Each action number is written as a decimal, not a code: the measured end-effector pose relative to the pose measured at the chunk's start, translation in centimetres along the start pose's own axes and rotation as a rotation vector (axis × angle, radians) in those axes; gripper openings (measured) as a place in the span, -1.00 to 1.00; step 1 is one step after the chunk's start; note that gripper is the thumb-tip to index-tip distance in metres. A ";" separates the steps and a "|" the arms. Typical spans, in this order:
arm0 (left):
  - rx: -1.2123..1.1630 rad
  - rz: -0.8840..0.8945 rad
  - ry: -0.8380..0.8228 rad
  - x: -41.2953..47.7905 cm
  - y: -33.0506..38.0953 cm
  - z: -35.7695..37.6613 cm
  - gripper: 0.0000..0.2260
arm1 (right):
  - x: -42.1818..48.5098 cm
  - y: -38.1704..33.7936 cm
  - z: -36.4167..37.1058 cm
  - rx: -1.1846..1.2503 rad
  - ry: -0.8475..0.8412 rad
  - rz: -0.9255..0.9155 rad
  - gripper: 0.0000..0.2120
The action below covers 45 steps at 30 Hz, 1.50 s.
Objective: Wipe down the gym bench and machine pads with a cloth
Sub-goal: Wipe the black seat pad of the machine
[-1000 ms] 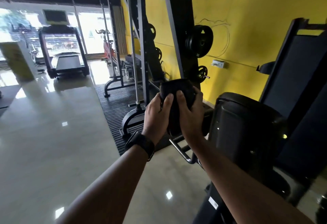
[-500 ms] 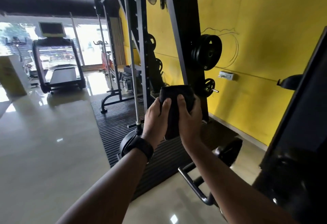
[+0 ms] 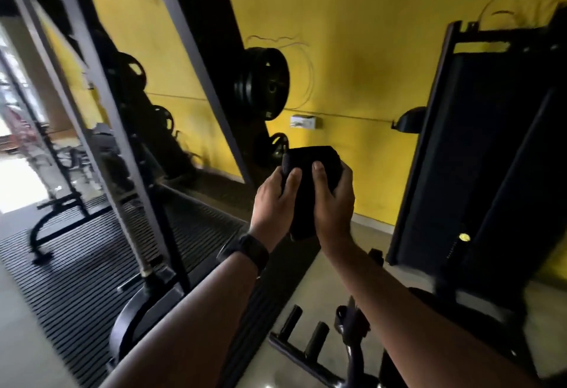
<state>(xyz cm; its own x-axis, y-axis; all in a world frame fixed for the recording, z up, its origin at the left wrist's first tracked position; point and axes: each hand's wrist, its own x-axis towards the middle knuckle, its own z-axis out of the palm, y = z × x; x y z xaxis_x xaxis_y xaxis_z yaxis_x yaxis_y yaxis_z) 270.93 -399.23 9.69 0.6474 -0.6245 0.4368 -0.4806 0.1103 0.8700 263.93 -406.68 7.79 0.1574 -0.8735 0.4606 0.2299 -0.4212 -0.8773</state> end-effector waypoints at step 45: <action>-0.423 1.081 -2.128 22.4 -20.1 37.3 -0.64 | 15.7 27.6 2.6 -0.470 2.247 0.269 -0.59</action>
<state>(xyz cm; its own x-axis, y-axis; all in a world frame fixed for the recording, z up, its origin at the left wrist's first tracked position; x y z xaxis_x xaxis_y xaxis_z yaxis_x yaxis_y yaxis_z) 273.00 -444.29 -6.50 -0.9840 0.1580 0.0825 0.1706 0.7008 0.6927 275.24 -431.38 -8.79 -0.8787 0.4478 -0.1656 0.1809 -0.0088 -0.9835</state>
